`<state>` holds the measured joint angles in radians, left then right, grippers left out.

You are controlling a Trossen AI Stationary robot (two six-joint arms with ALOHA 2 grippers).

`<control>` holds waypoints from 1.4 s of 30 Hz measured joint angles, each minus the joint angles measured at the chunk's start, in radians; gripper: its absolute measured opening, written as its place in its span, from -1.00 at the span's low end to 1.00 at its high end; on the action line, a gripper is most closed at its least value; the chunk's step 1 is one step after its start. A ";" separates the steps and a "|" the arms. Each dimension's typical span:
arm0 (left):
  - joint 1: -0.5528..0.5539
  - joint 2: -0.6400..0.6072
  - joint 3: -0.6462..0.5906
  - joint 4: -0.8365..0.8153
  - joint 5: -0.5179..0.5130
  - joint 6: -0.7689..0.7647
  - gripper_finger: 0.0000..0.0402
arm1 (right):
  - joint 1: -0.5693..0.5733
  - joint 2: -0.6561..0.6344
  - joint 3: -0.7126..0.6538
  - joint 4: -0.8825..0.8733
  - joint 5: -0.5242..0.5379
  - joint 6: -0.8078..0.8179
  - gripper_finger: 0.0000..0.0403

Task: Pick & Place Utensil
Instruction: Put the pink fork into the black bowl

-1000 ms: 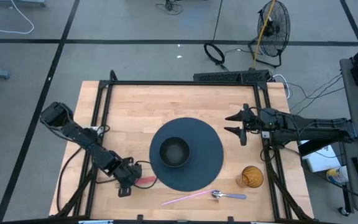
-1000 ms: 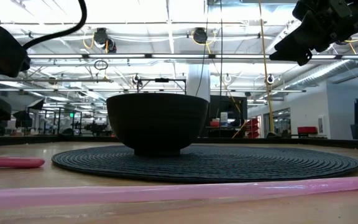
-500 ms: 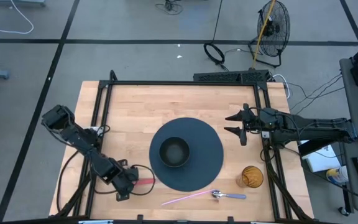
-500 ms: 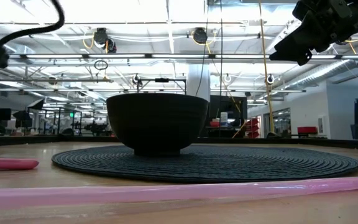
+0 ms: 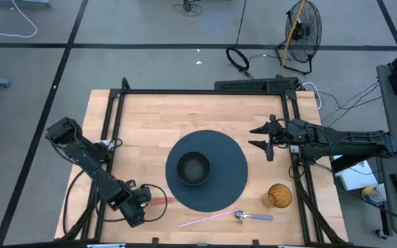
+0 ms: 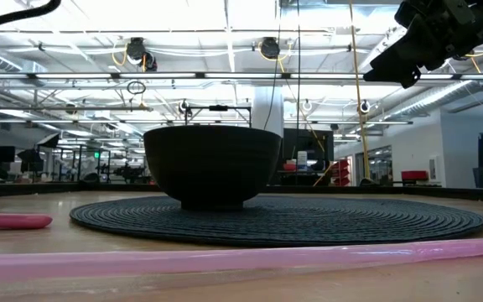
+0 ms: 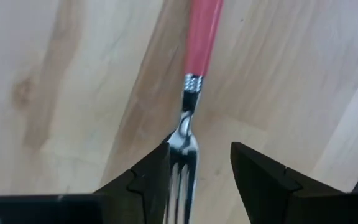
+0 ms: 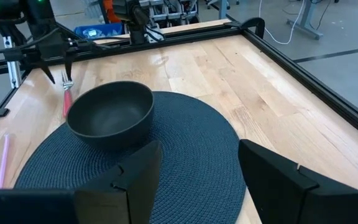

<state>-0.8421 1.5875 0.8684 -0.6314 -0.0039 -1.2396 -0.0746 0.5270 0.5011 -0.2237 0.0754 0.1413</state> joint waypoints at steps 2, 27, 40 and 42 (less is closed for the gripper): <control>0.000 0.020 0.000 0.023 -0.002 -0.001 -0.13 | 0.000 0.000 0.000 -0.008 0.000 0.000 0.04; 0.033 -0.022 0.029 -0.175 -0.052 0.041 -0.13 | 0.000 0.000 0.000 -0.043 0.001 0.003 0.04; 0.061 -0.001 0.001 -0.061 -0.111 0.162 -0.13 | 0.000 0.000 0.000 -0.043 0.001 0.002 0.04; 0.062 -0.001 0.001 -0.068 -0.110 0.178 -0.13 | 0.000 0.000 0.000 -0.043 0.000 0.001 0.04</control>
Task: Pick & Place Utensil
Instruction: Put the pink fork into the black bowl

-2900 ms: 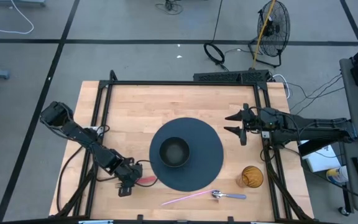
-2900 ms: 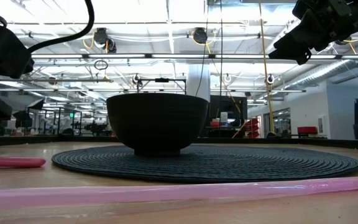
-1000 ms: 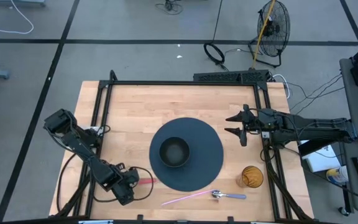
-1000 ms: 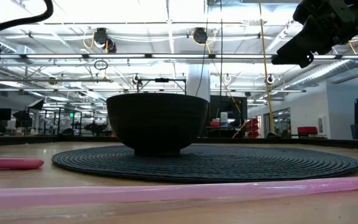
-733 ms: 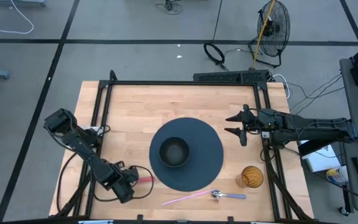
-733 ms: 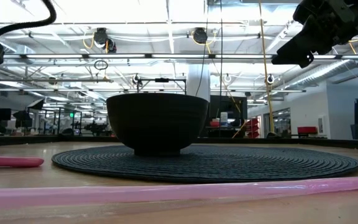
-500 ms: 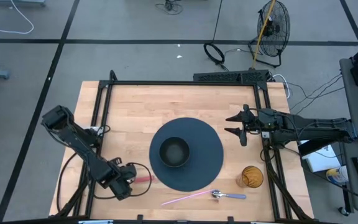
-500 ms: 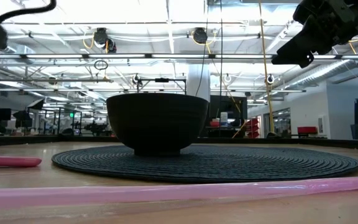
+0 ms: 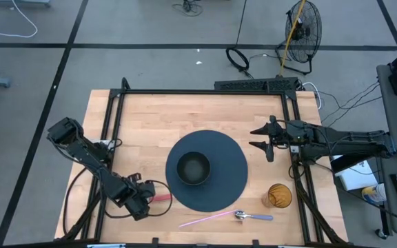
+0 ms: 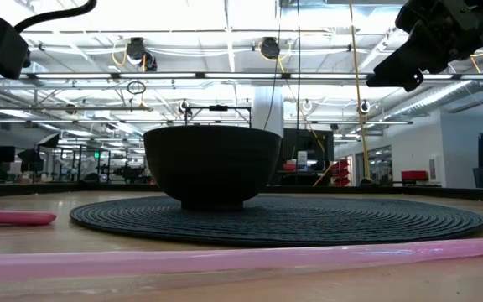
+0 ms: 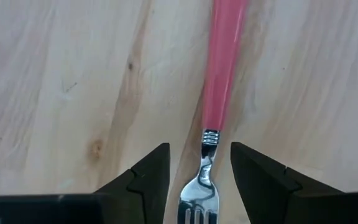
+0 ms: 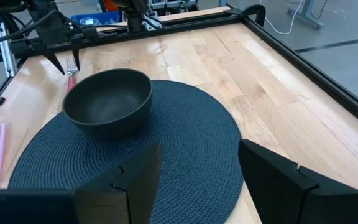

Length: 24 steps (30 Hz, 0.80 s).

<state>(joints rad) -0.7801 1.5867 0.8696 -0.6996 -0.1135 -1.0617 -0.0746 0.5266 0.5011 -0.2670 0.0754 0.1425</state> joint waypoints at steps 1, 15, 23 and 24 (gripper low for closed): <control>0.000 0.000 0.000 0.000 0.000 0.008 -0.13 | 0.000 0.000 0.000 -0.001 0.000 0.000 0.04; 0.003 0.069 0.001 0.040 0.056 0.073 -0.13 | 0.000 0.000 -0.037 -0.013 0.000 0.000 0.04; 0.009 0.078 0.002 0.060 0.055 0.092 -0.13 | 0.000 0.000 -0.057 0.015 -0.001 -0.001 0.04; 0.013 0.078 0.002 0.061 0.058 0.092 -0.13 | 0.000 0.000 -0.057 0.016 -0.001 -0.001 0.04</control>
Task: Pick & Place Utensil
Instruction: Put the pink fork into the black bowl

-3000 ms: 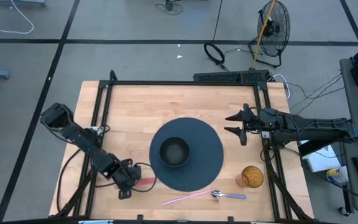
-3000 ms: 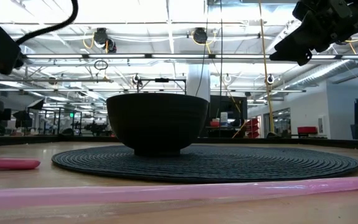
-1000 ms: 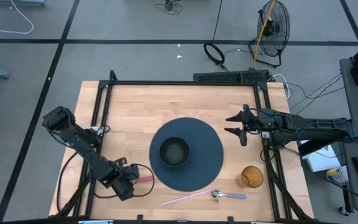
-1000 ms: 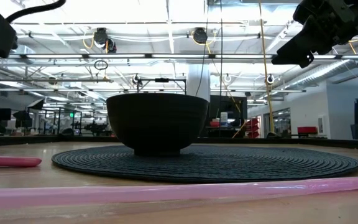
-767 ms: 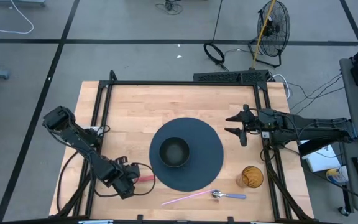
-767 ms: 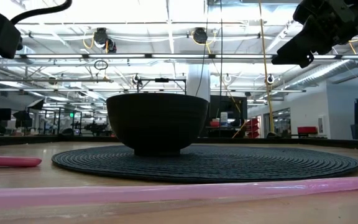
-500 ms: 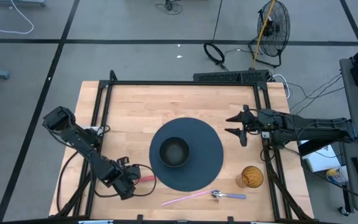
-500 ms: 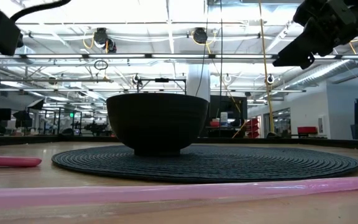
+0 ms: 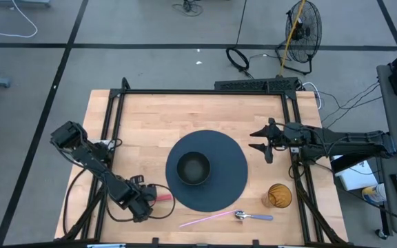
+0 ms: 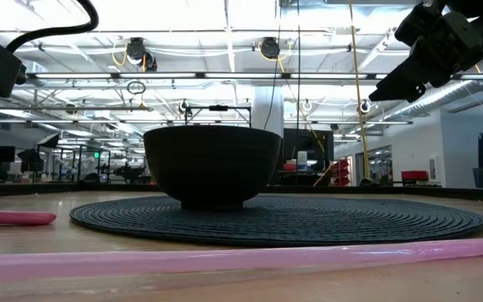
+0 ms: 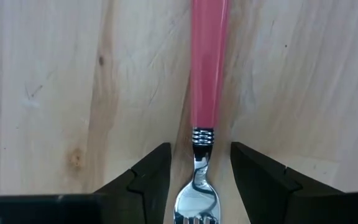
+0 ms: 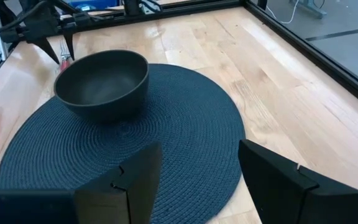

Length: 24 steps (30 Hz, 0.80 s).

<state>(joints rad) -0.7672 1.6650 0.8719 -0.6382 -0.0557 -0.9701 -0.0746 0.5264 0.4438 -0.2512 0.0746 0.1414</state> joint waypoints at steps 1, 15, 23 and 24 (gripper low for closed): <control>0.005 0.000 0.000 0.001 0.003 0.000 -0.13 | 0.000 0.000 0.000 0.000 0.000 0.000 0.04; 0.061 0.001 -0.002 -0.009 0.019 0.017 -0.70 | 0.000 0.000 0.000 0.000 0.000 0.000 0.04; 0.060 0.002 0.000 -0.024 0.011 -0.006 -0.93 | 0.000 0.000 0.000 0.000 0.000 0.000 0.04; 0.060 0.002 0.000 -0.027 0.010 -0.013 -0.93 | 0.000 0.000 0.000 0.000 0.000 0.000 0.04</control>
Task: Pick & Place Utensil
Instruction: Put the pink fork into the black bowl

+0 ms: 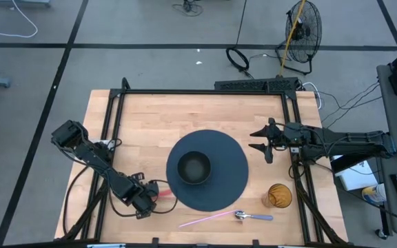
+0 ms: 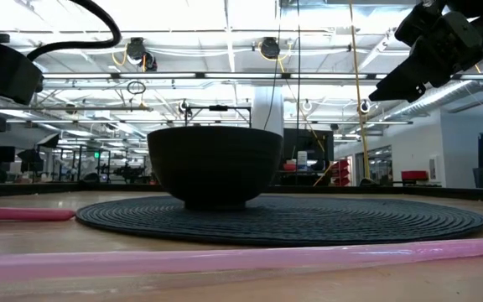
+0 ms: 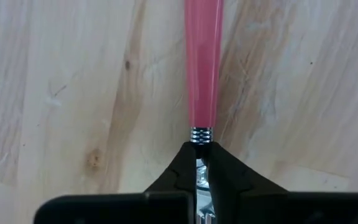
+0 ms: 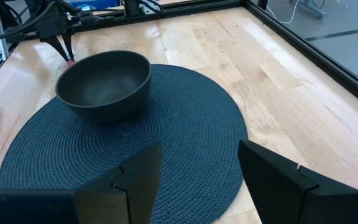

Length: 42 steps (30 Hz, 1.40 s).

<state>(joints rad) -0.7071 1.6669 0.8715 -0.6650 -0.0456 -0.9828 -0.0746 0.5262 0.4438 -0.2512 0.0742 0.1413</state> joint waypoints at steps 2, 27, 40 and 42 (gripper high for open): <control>0.000 0.000 0.000 -0.004 -0.001 -0.010 -0.92 | 0.000 0.000 0.000 0.000 0.000 0.002 0.04; -0.086 -0.100 -0.006 -0.117 -0.189 -0.153 -0.93 | 0.000 0.001 0.000 0.050 0.000 0.011 0.04; -0.157 -0.219 -0.003 -0.227 -0.368 -0.242 -0.93 | 0.000 0.001 0.000 0.052 0.000 0.013 0.04; -0.169 -0.243 -0.003 -0.248 -0.414 -0.259 -0.93 | 0.000 0.001 0.000 0.053 0.000 0.021 0.04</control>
<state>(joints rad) -0.8756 1.4239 0.8680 -0.9131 -0.4594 -1.2416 -0.0746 0.5270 0.4438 -0.1986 0.0738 0.1620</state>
